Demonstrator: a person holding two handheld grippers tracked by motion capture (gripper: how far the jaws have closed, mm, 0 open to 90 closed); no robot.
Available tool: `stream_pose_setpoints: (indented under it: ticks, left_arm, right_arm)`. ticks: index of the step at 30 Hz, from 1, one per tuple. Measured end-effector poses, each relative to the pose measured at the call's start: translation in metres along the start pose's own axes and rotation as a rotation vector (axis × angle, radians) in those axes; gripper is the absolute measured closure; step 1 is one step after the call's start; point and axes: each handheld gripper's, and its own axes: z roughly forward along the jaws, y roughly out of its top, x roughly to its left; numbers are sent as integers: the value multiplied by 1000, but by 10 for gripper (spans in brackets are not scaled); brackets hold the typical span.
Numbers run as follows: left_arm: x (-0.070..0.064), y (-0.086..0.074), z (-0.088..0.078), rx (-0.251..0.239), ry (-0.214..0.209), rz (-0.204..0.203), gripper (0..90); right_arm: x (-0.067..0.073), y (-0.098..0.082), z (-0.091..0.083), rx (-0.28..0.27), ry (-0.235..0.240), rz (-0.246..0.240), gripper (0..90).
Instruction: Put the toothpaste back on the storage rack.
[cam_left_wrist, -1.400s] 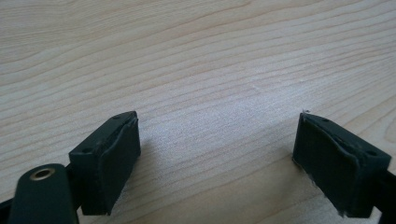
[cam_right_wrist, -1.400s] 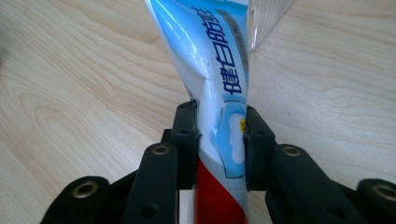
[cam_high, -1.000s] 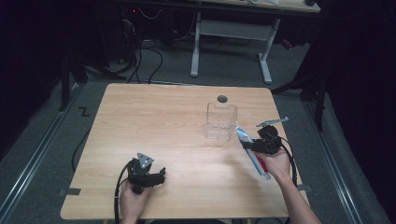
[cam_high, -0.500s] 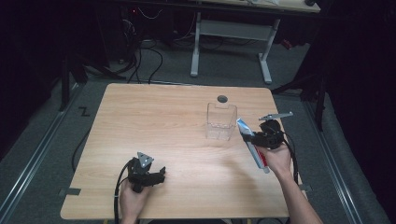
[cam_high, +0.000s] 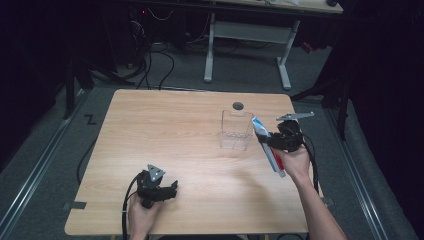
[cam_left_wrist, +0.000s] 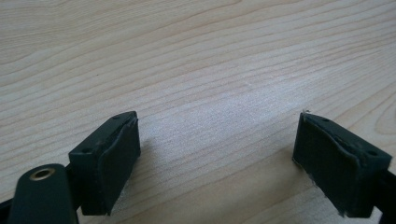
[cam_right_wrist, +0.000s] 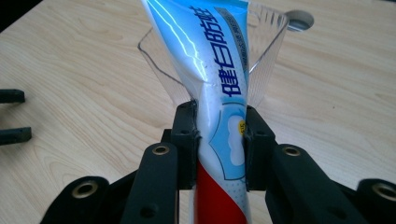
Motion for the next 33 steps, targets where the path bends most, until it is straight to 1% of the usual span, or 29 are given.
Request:
stream_pose_setpoints:
  ticks: [4, 7, 10, 14, 17, 20, 22, 23, 24, 27, 33]
  left_arm:
    - [0, 0, -1, 2, -1, 1, 149]
    - [0, 0, -1, 1, 0, 1, 149]
    - [0, 0, -1, 1, 1, 0, 149]
    - [-1, -1, -1, 2, 1, 1, 149]
    - [-1, -1, -1, 2, 0, 2, 149]
    - [-1, -1, -1, 1, 0, 3, 150]
    - [-1, -1, -1, 1, 0, 3, 150]
    - [-1, -1, -1, 1, 0, 3, 150]
    - [-1, -1, -1, 0, 0, 2, 150]
    - [-1, -1, -1, 1, -1, 3, 150]
    - [-1, -1, -1, 1, -4, 8, 150]
  right_arm:
    - [3, 9, -9, -22, -13, -11, 716]
    - [3, 14, -16, -50, -8, -17, 716]
    - [2, 18, -18, -69, -9, -18, 717]
    - [0, 21, -17, -84, -6, -16, 716]
    - [-3, 22, -15, -97, 4, -5, 714]
    - [-5, 23, -12, -112, 3, 1, 712]
    - [-8, 24, -12, -138, 11, 20, 711]
    - [-8, 24, -12, -138, 11, 20, 711]
    - [-11, 25, -12, -154, 19, 43, 711]
    - [-16, 26, -10, -169, 6, 61, 711]
    - [-17, 27, -6, -192, 0, 64, 710]
